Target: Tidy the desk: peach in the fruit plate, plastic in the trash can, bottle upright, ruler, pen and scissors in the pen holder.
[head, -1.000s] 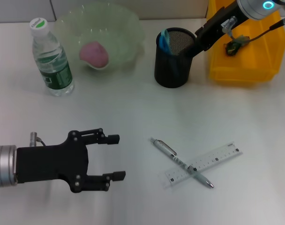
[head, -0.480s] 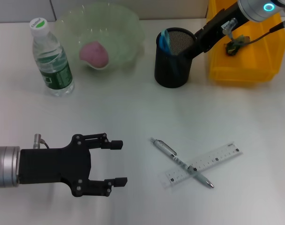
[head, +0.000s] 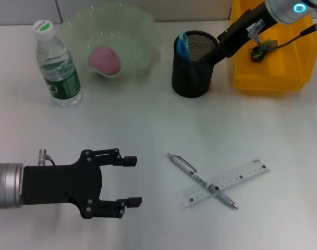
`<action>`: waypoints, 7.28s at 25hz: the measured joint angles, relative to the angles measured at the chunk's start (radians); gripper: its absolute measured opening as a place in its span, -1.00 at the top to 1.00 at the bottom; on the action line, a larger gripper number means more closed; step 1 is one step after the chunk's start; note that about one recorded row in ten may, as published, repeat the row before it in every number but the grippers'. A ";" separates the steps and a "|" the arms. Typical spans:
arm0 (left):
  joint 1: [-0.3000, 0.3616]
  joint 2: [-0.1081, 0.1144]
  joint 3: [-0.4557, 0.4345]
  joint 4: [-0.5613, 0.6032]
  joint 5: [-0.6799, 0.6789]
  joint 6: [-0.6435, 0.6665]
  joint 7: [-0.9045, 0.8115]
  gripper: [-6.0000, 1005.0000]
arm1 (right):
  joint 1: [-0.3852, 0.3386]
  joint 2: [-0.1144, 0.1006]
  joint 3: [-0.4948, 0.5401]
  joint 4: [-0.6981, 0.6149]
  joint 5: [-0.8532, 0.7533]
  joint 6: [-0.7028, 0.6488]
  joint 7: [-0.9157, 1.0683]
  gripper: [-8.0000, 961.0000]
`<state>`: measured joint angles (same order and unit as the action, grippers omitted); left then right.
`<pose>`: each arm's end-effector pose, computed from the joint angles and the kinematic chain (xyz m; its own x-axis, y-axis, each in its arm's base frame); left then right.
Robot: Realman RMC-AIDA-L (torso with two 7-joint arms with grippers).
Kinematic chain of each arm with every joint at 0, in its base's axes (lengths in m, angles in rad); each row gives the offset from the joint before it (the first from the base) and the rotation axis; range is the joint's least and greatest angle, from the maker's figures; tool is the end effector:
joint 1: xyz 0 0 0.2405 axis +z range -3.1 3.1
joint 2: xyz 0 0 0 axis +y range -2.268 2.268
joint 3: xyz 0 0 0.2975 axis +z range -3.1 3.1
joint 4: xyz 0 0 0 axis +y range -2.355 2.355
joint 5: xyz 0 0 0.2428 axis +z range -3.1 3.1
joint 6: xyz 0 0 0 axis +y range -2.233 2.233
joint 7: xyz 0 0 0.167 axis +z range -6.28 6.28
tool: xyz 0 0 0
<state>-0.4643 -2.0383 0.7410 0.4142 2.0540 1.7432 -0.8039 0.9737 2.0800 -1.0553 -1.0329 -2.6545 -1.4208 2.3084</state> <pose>-0.3307 0.2980 -0.0729 0.8619 0.0286 0.5062 0.0753 -0.9945 -0.0721 0.1343 0.5054 -0.0244 0.8724 -0.4777 0.1032 -0.3907 -0.8086 -0.4398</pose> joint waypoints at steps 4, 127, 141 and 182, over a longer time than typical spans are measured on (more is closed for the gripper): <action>0.002 -0.001 -0.002 0.000 0.000 -0.001 0.000 -0.52 | -0.028 0.000 0.000 -0.039 0.040 -0.002 -0.004 -0.59; 0.010 -0.024 0.000 -0.009 -0.005 -0.004 -0.064 -0.50 | -0.004 0.012 -0.696 0.015 0.336 -0.237 -0.465 -0.59; 0.012 -0.025 0.000 -0.009 -0.005 0.001 -0.064 -0.50 | -0.004 0.012 -0.828 0.072 0.381 -0.117 -0.456 -0.59; 0.015 -0.028 0.000 -0.011 -0.007 0.007 -0.064 -0.50 | -0.014 0.012 -0.877 0.068 0.385 -0.061 -0.429 -0.16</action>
<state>-0.4494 -2.0659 0.7409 0.4034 2.0469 1.7500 -0.8682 0.9598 2.0922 -1.9327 -0.9649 -2.2695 -1.4814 1.8790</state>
